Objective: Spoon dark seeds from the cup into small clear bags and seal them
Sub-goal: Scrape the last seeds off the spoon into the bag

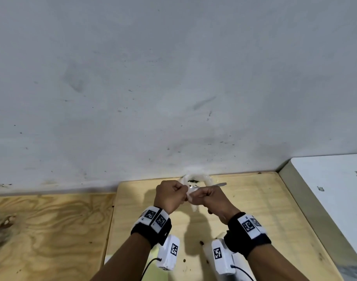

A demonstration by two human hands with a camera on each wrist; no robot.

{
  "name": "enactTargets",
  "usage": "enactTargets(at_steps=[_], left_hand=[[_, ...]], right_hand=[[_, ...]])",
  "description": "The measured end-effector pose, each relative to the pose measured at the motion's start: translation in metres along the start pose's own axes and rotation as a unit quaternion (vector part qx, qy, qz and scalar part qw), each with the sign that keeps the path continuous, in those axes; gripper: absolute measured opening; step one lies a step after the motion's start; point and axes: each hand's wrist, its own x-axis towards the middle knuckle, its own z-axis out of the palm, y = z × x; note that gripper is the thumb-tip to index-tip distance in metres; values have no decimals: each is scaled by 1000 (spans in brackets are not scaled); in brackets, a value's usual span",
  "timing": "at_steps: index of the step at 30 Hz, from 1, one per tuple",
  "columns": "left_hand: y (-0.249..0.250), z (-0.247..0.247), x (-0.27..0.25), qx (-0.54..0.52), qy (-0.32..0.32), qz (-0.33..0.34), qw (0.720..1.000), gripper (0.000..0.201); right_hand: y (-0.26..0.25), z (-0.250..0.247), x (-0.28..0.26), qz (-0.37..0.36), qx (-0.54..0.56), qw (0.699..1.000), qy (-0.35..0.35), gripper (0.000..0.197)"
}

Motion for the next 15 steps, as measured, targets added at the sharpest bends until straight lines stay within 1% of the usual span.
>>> enactTargets(at_steps=[1, 4, 8, 10, 11, 13, 14, 15], left_hand=[[0, 0, 2, 1, 1, -4, 1000, 15], [2, 4, 8, 17, 5, -5, 1000, 23], [3, 12, 14, 69, -6, 12, 998, 35], [2, 16, 21, 128, -9, 28, 991, 38], [5, 18, 22, 162, -22, 30, 986, 37], [14, 23, 20, 204, -50, 28, 977, 34], [17, 27, 21, 214, -52, 31, 975, 36], [22, 32, 21, 220, -44, 38, 974, 38]], right_hand=[[-1, 0, 1, 0, -8, 1000, -2, 6], [-3, 0, 10, 7, -39, 999, -10, 22], [-17, -1, 20, -14, -40, 999, -4, 28], [-20, -8, 28, -11, -44, 998, 34, 26], [-19, -14, 35, -12, -60, 996, 67, 24], [-14, -25, 47, -24, -118, 986, 118, 20], [-13, -29, 51, -36, -140, 982, 122, 16], [-11, -32, 54, -52, -154, 980, 111, 14]])
